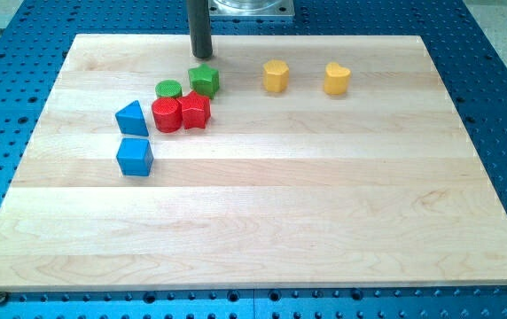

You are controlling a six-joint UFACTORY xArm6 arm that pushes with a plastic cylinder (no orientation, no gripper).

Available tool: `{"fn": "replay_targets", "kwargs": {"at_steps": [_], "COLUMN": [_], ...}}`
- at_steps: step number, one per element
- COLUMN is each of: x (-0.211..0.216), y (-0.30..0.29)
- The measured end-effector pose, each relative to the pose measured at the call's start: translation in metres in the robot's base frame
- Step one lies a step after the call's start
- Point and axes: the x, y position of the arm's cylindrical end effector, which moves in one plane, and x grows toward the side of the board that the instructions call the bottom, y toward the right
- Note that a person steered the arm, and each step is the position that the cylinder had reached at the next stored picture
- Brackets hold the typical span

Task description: Push the green star into the red star

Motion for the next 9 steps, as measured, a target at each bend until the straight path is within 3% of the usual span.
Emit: {"fn": "replay_targets", "kwargs": {"at_steps": [4, 5, 6, 7, 9], "x": [0.002, 0.027, 0.037, 0.056, 0.139], "y": [0.000, -0.021, 0.018, -0.003, -0.029]}}
